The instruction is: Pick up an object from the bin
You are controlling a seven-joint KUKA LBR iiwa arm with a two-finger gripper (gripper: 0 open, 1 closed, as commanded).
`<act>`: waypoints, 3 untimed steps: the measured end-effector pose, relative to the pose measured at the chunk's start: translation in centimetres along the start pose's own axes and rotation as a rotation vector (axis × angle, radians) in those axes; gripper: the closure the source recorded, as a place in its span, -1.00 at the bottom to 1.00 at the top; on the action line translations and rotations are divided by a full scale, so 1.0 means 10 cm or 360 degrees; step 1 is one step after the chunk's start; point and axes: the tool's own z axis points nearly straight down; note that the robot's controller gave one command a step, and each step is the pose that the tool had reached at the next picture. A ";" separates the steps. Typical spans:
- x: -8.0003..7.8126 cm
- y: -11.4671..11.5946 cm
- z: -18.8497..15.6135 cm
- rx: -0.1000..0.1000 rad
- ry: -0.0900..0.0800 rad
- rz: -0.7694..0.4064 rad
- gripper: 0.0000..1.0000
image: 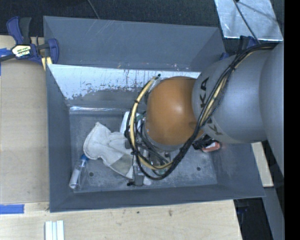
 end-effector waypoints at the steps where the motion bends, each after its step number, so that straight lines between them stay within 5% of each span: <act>1: -0.02 -0.01 -0.04 -0.0002 -0.0013 0.0006 -1.00; 2: -0.12 0.11 0.21 -0.0002 -0.0012 0.0081 -1.00; 3: -0.26 0.01 0.60 -0.0013 -0.0028 0.0268 1.00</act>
Offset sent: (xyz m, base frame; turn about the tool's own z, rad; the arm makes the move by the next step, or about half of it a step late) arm 0.0165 0.0196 -0.0397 0.0832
